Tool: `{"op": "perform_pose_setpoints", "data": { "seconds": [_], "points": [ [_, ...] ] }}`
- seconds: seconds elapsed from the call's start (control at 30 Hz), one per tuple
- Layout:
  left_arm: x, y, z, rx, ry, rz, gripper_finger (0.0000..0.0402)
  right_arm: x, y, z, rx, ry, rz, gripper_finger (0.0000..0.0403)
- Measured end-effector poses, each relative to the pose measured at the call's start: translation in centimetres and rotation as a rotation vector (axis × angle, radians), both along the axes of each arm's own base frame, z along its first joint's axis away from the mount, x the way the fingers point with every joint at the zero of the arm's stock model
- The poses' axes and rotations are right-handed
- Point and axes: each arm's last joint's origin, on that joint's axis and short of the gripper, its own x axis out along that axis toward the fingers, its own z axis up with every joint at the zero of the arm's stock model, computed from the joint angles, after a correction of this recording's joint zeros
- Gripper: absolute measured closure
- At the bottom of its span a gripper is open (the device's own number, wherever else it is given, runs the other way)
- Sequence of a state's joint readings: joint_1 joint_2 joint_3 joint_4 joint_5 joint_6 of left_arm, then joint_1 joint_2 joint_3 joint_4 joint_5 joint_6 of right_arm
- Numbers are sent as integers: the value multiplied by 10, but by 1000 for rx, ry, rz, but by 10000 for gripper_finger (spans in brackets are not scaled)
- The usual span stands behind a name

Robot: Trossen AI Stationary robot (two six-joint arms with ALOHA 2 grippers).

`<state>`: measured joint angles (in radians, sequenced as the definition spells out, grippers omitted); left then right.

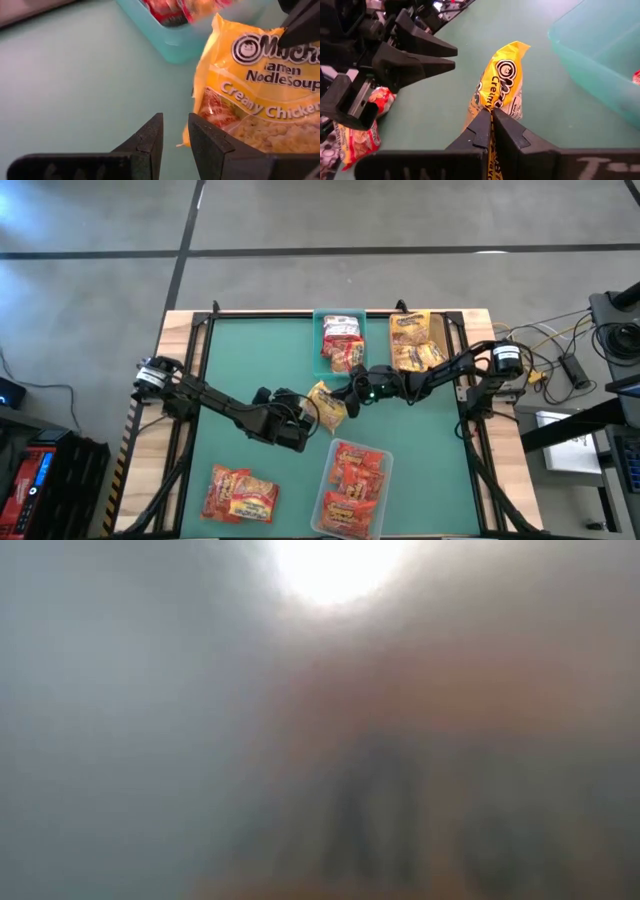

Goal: Sort Maruchan noodles
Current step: Put the yellow noodle pack into the transparent orange bin

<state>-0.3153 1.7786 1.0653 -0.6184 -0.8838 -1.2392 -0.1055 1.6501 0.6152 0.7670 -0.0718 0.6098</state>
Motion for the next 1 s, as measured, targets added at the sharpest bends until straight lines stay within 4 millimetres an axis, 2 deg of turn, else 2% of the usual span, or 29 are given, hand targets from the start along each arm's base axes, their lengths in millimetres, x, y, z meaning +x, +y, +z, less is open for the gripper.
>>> {"op": "perform_pose_setpoints", "data": {
  "seconds": [0.33, 0.73, 1.0],
  "points": [
    [30, -8, -16, -115, -35, -216, 326, -1, 3, -5, 49, 42, 58, 395],
    [32, -14, -20, -207, -37, -247, 326, -2, 3, -7, 48, 61, 60, 394],
    [33, -36, -11, -261, -27, -345, 326, -2, 3, -7, 41, 64, 63, 394]
  ]
}}
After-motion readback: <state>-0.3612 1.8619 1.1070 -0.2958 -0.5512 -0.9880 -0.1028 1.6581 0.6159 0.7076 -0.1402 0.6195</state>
